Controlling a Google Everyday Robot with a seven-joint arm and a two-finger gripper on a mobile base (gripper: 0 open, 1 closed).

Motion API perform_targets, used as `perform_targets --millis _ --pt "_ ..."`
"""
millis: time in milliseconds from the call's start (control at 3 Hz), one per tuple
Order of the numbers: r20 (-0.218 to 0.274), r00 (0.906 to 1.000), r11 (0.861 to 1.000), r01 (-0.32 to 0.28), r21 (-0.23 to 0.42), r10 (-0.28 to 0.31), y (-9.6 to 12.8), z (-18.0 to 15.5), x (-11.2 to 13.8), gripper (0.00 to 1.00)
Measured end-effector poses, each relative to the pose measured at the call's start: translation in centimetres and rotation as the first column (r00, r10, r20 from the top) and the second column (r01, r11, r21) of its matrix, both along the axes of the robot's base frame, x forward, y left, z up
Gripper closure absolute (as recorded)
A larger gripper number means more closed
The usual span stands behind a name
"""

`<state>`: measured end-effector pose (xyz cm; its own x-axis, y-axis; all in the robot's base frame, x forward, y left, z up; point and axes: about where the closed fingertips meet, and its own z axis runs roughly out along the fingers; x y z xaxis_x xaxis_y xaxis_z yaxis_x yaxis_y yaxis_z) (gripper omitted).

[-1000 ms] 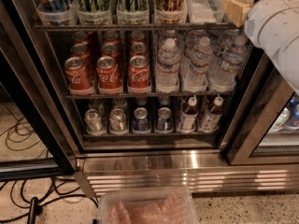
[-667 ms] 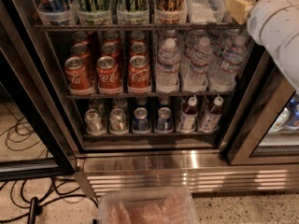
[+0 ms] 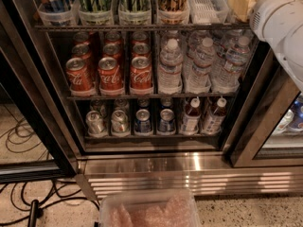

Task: Pick orange can from top shelf of fridge

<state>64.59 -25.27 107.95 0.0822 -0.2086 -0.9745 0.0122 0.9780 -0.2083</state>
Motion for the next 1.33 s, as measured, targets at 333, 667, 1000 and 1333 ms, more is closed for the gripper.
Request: perform_targets --millis 333,667,1000,1333 --pt "-0.021 0.9998 1.0 -0.007 0.008 0.007 0.37 -0.55 1.26 0.35" --pt "-0.02 0.9996 1.0 -0.019 0.002 0.019 0.85 -0.37 1.94 0.35" --pt "-0.02 0.9996 1.0 -0.019 0.002 0.019 0.85 -0.36 1.94 0.54" --pt "-0.019 0.9996 1.0 -0.019 0.002 0.019 0.85 -0.36 1.94 0.77"
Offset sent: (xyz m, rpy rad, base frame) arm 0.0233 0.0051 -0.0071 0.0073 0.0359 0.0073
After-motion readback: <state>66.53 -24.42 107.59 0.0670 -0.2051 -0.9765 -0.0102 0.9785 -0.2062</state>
